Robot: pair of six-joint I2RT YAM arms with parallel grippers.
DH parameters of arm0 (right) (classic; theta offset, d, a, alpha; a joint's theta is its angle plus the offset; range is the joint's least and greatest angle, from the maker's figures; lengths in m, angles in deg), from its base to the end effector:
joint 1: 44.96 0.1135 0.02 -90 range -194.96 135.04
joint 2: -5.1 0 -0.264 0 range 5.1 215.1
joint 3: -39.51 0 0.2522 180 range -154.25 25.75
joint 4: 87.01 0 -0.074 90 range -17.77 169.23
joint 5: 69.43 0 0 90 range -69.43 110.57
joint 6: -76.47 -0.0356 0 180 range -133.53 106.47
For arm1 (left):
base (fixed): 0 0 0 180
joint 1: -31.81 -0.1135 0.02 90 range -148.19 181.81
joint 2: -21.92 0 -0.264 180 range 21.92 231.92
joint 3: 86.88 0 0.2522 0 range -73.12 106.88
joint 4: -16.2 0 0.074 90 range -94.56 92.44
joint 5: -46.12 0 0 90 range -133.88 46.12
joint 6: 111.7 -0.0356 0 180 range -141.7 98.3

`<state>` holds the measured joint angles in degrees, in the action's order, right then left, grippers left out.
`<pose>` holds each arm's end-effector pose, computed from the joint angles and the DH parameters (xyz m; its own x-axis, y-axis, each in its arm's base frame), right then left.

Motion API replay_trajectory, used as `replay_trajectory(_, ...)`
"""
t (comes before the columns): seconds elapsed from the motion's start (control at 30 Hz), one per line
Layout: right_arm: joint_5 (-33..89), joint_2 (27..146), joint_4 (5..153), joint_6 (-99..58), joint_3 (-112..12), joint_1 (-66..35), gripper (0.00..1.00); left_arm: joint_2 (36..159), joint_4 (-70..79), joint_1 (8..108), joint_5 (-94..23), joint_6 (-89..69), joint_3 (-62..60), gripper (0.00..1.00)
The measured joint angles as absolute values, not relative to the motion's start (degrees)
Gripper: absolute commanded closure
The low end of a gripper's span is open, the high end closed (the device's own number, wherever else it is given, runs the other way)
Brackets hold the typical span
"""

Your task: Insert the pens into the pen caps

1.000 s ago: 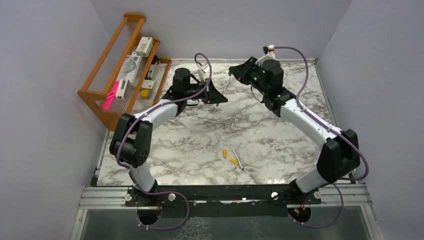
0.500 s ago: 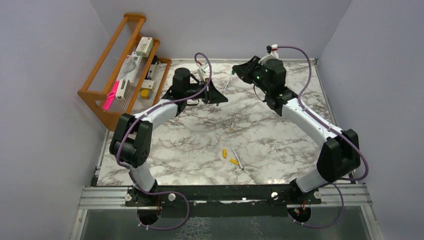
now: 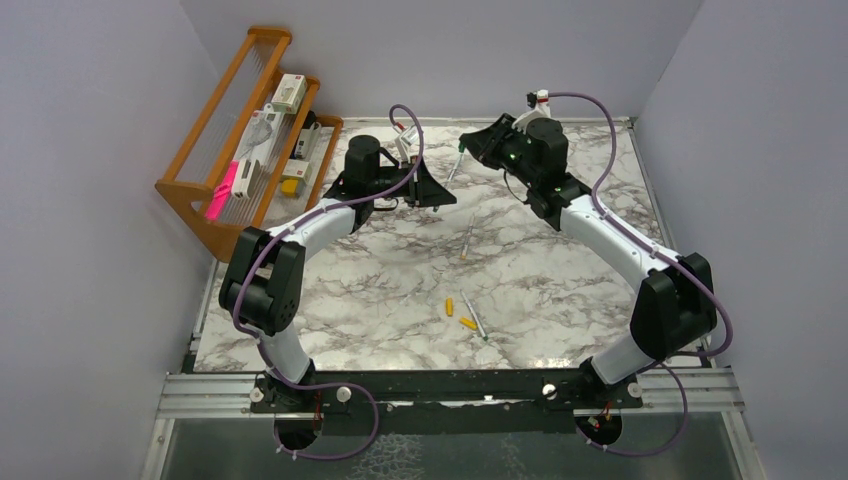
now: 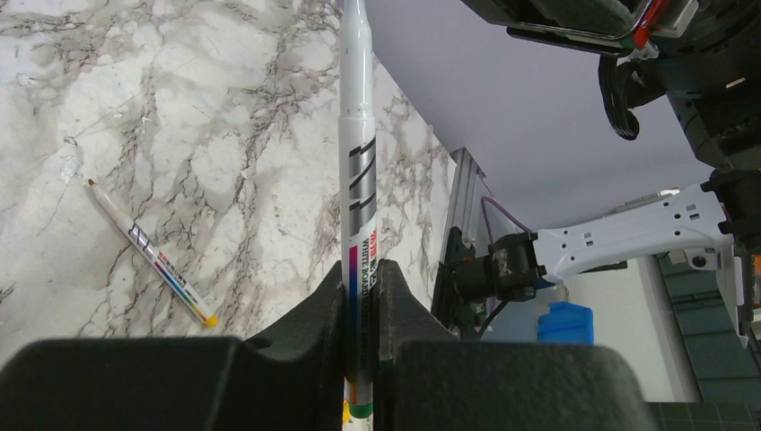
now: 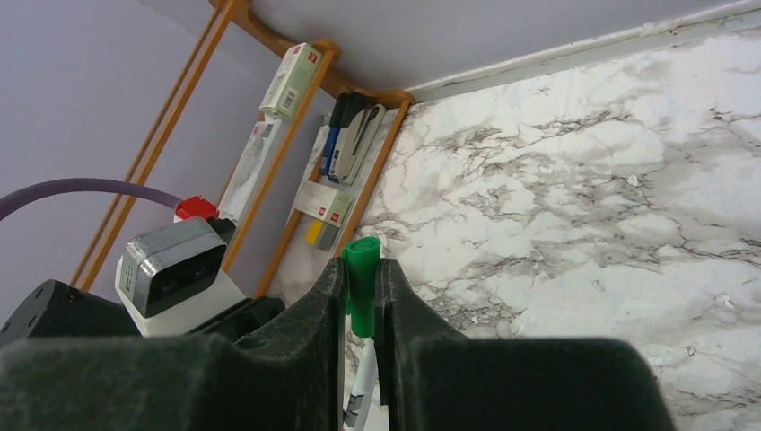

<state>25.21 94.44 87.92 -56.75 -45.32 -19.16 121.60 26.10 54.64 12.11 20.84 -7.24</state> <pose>0.3376 0.1664 0.3394 -0.4554 0.5380 -0.7093 -0.2659 0.6782 0.6851 0.3515 -0.1800 0.2708 -0.7748 -0.0842 -0.6266 0.6043 0.1927 -0.7731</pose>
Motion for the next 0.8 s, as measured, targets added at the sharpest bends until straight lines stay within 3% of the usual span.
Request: replay_trajectory(0.8, 25.7, 94.5, 88.3, -56.8, -44.9, -19.2, 0.99, 121.6, 26.4, 54.6, 12.2, 21.1, -7.2, 1.0)
